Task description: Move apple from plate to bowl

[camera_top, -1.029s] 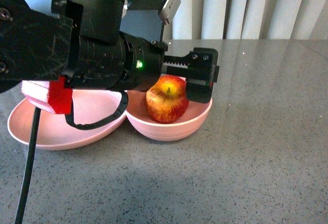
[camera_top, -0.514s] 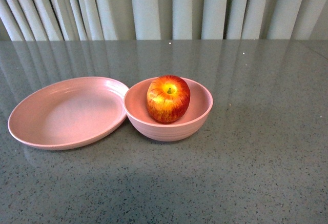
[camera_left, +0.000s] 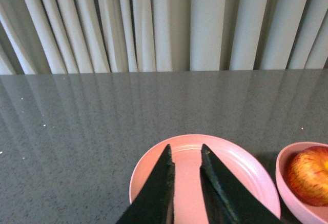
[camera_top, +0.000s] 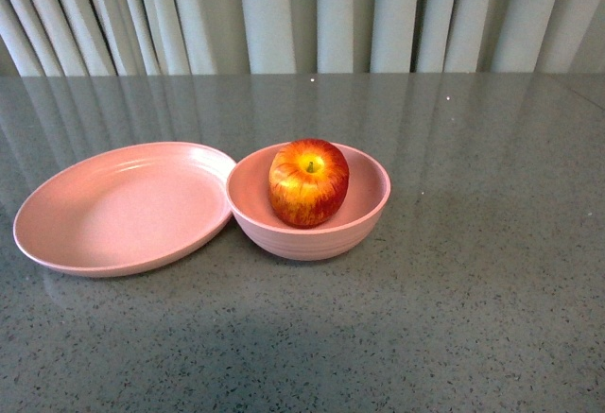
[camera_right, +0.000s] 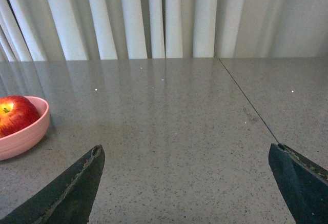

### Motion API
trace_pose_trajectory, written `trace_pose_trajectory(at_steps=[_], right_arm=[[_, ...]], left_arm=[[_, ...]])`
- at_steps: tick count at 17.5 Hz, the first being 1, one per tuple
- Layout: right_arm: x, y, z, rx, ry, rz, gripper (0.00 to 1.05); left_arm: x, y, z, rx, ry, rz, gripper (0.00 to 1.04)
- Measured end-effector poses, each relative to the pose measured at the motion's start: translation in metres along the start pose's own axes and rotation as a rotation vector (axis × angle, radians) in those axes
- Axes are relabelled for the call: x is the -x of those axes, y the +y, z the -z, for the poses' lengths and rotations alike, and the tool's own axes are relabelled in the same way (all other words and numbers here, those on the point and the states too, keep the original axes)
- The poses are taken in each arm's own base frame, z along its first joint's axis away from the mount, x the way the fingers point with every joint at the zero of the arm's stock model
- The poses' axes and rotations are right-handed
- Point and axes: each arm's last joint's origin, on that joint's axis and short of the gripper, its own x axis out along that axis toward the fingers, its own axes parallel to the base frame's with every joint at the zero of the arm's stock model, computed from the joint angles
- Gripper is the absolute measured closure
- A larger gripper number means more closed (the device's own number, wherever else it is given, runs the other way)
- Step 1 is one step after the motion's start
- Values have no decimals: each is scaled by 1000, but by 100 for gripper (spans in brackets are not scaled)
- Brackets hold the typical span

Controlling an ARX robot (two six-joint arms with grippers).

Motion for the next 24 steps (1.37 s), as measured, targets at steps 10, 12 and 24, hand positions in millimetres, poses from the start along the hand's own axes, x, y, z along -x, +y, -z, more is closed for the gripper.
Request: trace_pose_trajectory(at_steps=[10, 12, 24], right_arm=[[0, 0, 0, 0, -1, 0, 7], [0, 0, 0, 0, 0, 0, 7], [0, 0, 0, 0, 0, 0, 7]], left_arm=[[45, 31, 38, 8, -17, -6, 104], [51, 33, 42, 10, -17, -11, 104], [73, 32, 55, 10, -42, 0, 104]])
